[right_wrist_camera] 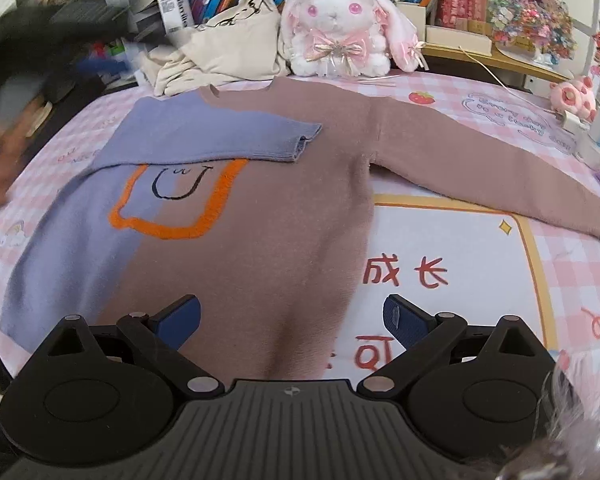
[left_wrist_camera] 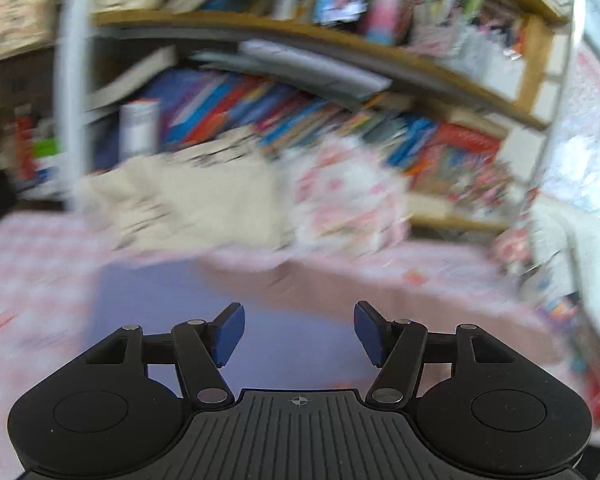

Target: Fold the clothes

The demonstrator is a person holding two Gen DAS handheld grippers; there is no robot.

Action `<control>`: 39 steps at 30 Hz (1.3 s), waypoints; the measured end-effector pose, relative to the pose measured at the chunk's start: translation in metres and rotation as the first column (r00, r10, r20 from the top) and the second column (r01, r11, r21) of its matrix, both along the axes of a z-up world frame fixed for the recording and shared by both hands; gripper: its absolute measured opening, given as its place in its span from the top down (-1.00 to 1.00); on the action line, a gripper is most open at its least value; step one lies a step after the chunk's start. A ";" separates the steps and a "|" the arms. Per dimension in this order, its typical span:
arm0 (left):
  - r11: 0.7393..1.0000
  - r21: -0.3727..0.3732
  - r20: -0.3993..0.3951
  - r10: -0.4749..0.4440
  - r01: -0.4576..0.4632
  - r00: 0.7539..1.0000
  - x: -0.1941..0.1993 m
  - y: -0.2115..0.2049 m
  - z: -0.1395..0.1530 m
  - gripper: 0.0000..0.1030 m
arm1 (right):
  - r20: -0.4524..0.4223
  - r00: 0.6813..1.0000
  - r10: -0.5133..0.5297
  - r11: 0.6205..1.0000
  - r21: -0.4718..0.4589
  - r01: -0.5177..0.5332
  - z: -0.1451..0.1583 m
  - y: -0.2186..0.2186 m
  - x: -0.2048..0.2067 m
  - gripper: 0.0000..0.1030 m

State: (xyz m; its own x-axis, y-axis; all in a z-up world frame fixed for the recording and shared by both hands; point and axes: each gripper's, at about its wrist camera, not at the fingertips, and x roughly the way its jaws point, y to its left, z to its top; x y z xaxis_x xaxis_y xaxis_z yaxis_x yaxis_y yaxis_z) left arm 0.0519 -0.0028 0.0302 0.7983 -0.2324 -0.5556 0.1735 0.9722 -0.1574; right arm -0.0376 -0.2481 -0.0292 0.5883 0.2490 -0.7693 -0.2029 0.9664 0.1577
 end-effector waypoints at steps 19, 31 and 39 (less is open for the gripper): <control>0.970 0.110 -0.247 0.239 -0.218 0.939 -0.110 0.146 -0.076 0.26 | -0.091 0.948 -0.305 0.951 -0.084 0.298 -0.022 0.020 -0.054 -0.04; 0.980 0.064 -0.243 0.196 -0.186 0.950 -0.110 0.161 -0.082 0.93 | -0.066 0.969 -0.237 0.971 -0.054 0.234 -0.020 0.045 -0.053 0.79; 0.972 0.049 -0.262 0.235 -0.230 0.936 -0.101 0.193 -0.083 0.93 | -0.053 0.989 -0.136 0.989 -0.070 0.133 -0.022 0.075 -0.044 0.80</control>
State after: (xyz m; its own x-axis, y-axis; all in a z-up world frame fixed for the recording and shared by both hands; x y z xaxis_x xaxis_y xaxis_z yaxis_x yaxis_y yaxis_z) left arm -0.0493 0.1897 -0.0524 0.6531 -0.0466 -0.7558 -0.1033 0.9833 -0.1499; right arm -0.0818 -0.1736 -0.0515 0.5675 0.1185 -0.8148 -0.0628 0.9929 0.1006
